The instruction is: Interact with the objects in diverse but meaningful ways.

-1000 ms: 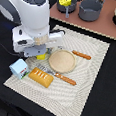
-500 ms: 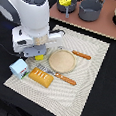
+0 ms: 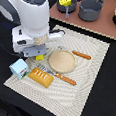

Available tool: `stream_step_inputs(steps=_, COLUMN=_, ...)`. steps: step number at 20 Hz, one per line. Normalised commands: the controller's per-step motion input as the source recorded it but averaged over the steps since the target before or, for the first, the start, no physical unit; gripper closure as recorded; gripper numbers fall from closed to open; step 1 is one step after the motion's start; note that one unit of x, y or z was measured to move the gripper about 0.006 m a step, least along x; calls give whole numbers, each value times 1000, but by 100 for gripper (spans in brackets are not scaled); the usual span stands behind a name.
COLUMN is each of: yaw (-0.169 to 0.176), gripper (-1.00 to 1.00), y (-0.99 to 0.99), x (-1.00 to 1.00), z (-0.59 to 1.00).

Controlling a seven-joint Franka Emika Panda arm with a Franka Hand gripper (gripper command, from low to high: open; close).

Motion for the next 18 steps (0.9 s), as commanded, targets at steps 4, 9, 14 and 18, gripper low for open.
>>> stream_step_inputs(steps=4, yaw=0, gripper=100, y=396, x=-545, z=838)
stream_step_inputs(steps=9, yaw=18, gripper=100, y=525, x=-196, z=403)
stream_step_inputs(steps=14, yaw=81, gripper=100, y=681, x=48, z=152)
stream_step_inputs(steps=18, yaw=91, gripper=100, y=721, x=196, z=19)
